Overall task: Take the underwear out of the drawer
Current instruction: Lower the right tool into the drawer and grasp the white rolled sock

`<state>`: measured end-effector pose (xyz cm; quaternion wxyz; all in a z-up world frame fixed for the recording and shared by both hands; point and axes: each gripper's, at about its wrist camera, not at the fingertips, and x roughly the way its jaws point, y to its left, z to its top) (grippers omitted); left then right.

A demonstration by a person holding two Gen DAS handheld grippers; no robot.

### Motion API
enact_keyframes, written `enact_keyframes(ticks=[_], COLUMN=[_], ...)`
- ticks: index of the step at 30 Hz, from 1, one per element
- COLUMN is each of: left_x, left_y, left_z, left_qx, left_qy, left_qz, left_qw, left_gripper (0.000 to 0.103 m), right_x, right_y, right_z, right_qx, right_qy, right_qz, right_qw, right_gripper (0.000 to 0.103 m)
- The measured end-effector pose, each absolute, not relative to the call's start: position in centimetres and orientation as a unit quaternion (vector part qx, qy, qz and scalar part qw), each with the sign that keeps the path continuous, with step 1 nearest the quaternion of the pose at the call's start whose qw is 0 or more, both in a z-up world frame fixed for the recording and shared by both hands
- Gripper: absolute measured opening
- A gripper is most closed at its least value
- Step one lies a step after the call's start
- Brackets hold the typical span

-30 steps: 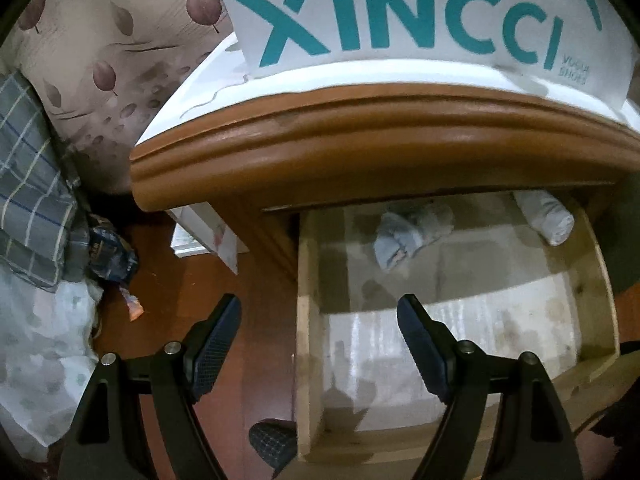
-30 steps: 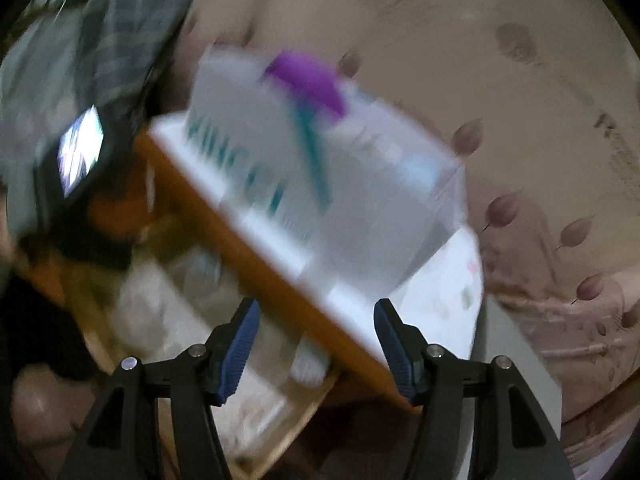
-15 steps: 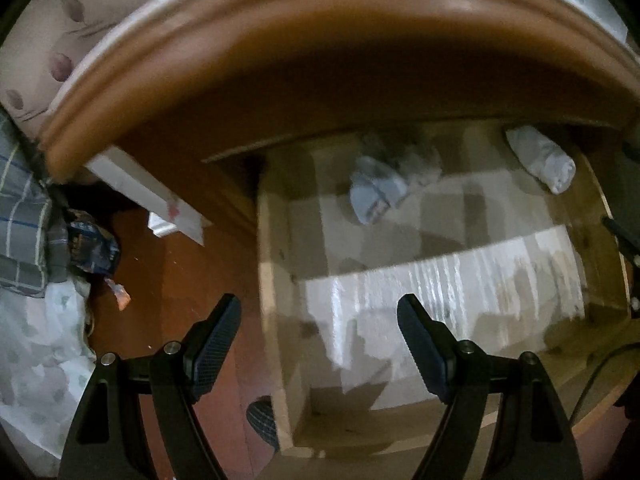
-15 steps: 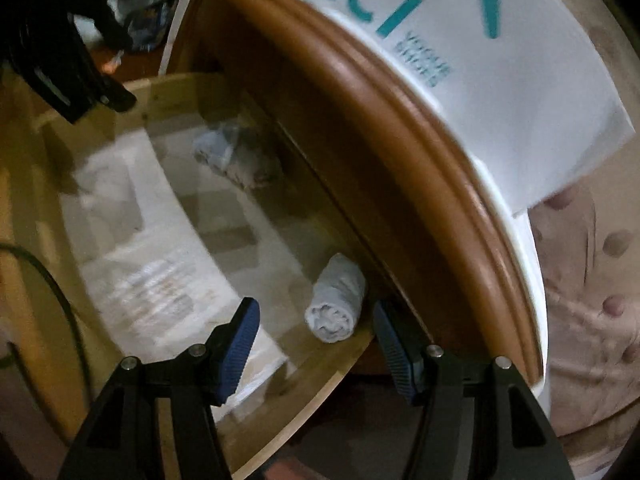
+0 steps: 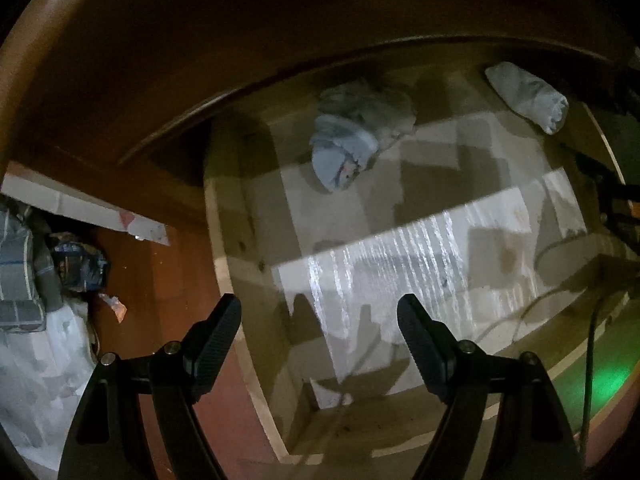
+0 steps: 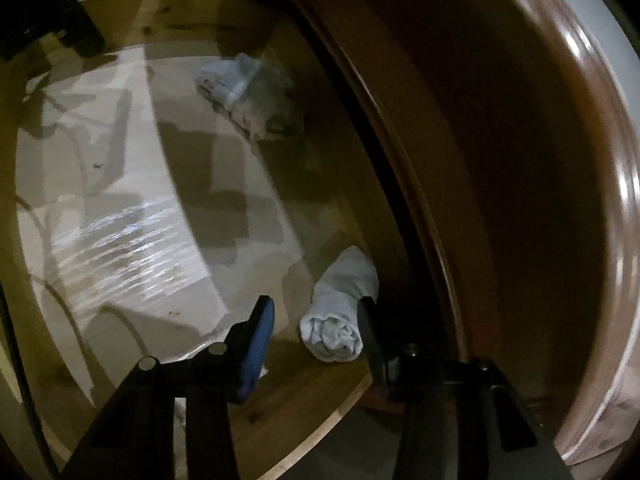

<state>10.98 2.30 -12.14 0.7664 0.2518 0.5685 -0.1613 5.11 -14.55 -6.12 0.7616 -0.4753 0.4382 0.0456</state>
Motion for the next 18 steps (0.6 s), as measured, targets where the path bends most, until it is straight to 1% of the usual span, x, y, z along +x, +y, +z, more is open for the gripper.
enact_keyframes(ticks=[4, 7, 9, 11, 18], left_x=[11.6, 11.8, 11.7, 11.4, 10.6], left_y=[2.5, 2.6, 2.5, 2.3, 1.4], left_z=[-12.7, -13.0, -13.1, -13.3, -13.6], left_qx=[0.246, 0.245, 0.252, 0.252, 0.273], left_qy=[0.576, 0.579, 0.576, 0.579, 0.574], left_qz=[-0.16, -0.157, -0.159, -0.165, -0.179], left_qw=[0.763, 0.762, 0.761, 0.758, 0.751], left_gripper=[0.078, 0.078, 0.078, 0.078, 0.078], right_x=[6.4, 6.8, 7.1, 7.2, 6.8], right_y=[-15.4, -15.4, -15.4, -15.5, -16.0], right_z=[-6.4, -7.1, -7.8, -8.3, -10.8], right_qx=[-0.461, -0.486, -0.501, -0.508, -0.574], right_qy=[0.453, 0.451, 0.454, 0.455, 0.419], right_qz=[0.035, 0.028, 0.027, 0.027, -0.003], right_qw=[0.762, 0.748, 0.736, 0.731, 0.704], right_gripper=[0.043, 0.043, 0.04, 0.04, 0.039])
